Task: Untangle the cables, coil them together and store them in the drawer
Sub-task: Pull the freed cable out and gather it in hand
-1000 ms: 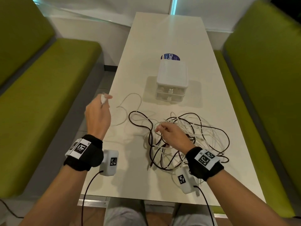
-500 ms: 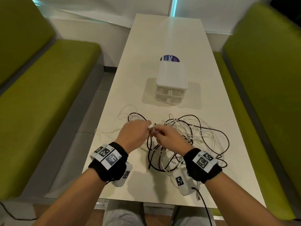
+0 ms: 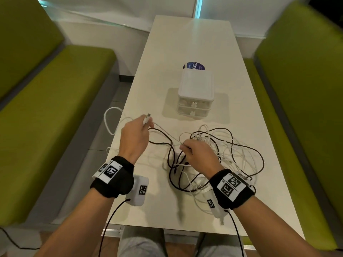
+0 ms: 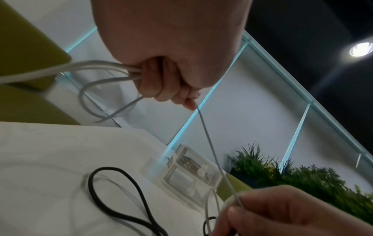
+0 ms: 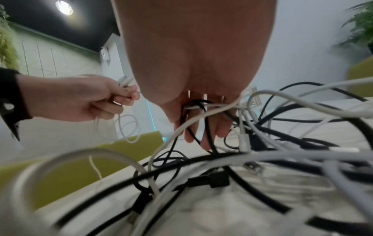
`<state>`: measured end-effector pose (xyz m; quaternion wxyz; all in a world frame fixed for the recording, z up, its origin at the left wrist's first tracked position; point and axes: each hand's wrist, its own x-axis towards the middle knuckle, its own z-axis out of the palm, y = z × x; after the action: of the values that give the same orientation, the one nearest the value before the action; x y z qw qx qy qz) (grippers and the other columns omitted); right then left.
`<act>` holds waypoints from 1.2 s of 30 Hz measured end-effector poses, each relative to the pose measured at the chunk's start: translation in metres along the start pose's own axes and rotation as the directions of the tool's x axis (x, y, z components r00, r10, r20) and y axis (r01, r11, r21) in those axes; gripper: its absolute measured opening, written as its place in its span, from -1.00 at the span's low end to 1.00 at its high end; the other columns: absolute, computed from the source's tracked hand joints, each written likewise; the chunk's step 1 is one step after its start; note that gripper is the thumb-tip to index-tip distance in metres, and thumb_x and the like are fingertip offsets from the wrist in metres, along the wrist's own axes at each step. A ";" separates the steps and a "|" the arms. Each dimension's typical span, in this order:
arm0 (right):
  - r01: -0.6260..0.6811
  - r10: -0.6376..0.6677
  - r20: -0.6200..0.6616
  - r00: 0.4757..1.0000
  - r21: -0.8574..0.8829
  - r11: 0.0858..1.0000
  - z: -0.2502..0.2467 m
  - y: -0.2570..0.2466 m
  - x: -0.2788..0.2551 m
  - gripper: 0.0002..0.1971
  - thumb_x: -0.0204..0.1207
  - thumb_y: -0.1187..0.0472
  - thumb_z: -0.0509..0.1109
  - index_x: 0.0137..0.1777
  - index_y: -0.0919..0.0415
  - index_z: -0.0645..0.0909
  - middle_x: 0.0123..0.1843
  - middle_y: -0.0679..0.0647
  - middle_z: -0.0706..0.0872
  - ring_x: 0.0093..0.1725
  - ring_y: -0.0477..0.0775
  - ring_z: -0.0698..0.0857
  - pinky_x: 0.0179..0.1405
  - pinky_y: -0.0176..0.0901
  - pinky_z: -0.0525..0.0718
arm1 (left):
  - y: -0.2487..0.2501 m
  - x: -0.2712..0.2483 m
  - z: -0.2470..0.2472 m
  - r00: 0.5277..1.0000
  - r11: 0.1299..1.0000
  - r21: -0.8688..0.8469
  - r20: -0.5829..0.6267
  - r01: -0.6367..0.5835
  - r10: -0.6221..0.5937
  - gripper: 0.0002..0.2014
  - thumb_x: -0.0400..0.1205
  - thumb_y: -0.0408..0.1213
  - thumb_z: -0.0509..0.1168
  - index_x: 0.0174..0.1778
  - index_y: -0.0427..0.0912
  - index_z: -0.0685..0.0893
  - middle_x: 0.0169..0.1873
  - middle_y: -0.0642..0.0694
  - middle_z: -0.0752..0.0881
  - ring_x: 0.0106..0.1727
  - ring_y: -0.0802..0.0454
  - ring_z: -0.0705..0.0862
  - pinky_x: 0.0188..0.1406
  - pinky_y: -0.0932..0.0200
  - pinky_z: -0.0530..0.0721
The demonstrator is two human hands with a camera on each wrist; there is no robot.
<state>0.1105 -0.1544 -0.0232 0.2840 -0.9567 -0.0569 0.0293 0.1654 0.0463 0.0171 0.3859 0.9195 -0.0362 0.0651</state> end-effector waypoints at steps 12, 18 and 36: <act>0.012 -0.012 -0.001 1.000 0.015 1.000 0.001 -0.004 -0.001 -0.73 0.70 0.11 0.28 -0.27 0.07 0.54 -0.35 -0.06 0.54 -0.30 0.03 0.48 -0.29 -0.07 0.34 | 0.005 -0.022 0.037 0.847 0.863 0.309 0.485 -0.399 0.217 -0.81 0.72 -0.26 0.12 0.03 -0.01 0.65 -0.04 -0.01 0.71 0.01 -0.14 0.69 -0.08 -0.06 0.61; -0.049 0.052 -0.047 0.998 0.057 0.997 0.006 0.000 -0.004 -0.67 0.68 0.10 0.29 -0.36 0.07 0.45 -0.47 -0.09 0.48 -0.41 -0.04 0.44 -0.32 -0.12 0.28 | 0.004 -0.009 0.015 0.954 0.977 0.110 0.260 -0.184 0.150 -0.74 0.73 -0.30 0.13 -0.25 0.00 0.59 -0.26 0.11 0.68 -0.25 0.05 0.58 -0.25 0.12 0.41; -0.048 0.024 -0.091 0.996 -0.275 0.960 0.004 -0.011 -0.005 -0.77 0.54 0.15 0.26 0.08 0.02 0.73 -0.12 -0.08 0.80 0.13 0.04 0.62 0.44 0.09 0.20 | -0.022 0.011 -0.009 0.996 0.994 0.074 -0.040 0.081 -0.078 -0.67 0.79 -0.18 0.09 -0.18 -0.09 0.69 -0.30 0.01 0.65 -0.22 -0.01 0.61 -0.26 0.15 0.37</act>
<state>0.1044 -0.1436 -0.0200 0.1492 -0.9882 -0.0308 -0.0155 0.1779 0.0678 0.0092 0.3536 0.9329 0.0102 0.0678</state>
